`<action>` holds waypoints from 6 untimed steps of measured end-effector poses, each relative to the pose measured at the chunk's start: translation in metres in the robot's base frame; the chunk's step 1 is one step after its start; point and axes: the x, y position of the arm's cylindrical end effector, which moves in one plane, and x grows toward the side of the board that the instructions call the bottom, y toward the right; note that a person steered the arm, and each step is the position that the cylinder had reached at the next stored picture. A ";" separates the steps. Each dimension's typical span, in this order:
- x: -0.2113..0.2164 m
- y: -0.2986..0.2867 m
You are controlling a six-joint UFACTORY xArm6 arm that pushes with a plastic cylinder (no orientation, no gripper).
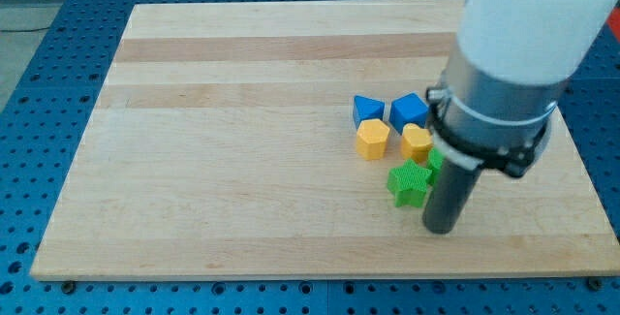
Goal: Move the green star to the left side of the green circle
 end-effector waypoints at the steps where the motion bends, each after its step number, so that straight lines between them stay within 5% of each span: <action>1: -0.001 -0.019; 6: -0.036 -0.029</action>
